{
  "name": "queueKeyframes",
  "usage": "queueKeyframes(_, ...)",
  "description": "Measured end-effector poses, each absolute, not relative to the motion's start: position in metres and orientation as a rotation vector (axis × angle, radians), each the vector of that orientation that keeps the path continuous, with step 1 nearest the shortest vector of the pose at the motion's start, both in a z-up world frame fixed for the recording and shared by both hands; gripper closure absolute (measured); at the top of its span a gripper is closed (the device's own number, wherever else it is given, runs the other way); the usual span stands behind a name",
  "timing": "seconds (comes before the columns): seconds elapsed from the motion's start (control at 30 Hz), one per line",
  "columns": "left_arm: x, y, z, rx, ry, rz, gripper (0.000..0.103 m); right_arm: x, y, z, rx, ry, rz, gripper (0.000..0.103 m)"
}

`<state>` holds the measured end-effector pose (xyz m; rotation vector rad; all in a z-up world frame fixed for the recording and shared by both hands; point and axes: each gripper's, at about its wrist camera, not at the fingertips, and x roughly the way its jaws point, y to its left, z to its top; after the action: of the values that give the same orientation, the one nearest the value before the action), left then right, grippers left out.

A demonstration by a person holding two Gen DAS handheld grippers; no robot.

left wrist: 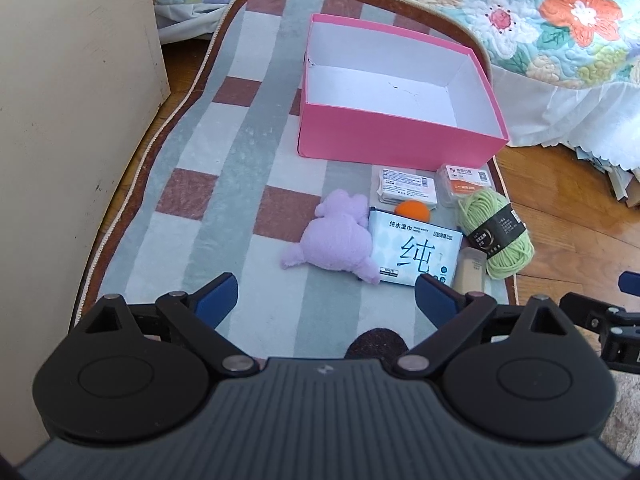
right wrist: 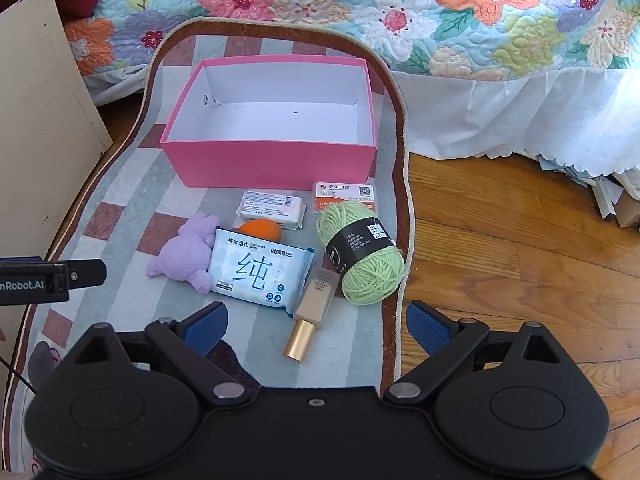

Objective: Organize objects

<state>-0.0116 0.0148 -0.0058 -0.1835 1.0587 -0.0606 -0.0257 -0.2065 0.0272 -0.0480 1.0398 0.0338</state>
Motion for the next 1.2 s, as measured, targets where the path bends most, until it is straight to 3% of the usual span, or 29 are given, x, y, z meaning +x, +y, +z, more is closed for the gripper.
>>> queueKeyframes(0.43,-0.012,0.010,-0.012,-0.140,1.101,-0.061,0.010,-0.033,-0.211,0.031,-0.060,1.026,0.017,0.005)
queueKeyframes(0.6,-0.005,0.016,-0.012,-0.168,1.140,-0.077,0.006,-0.033,-0.214,0.029,-0.059,1.016,0.028,0.005)
queueKeyframes(0.87,0.012,0.002,0.013,-0.101,1.168,-0.191,0.008,-0.059,-0.220,0.056,-0.299,0.734,0.091,0.005)
queueKeyframes(1.2,0.051,-0.054,0.027,-0.147,1.125,-0.264,0.010,0.010,-0.263,0.019,-0.027,0.965,0.340,0.005)
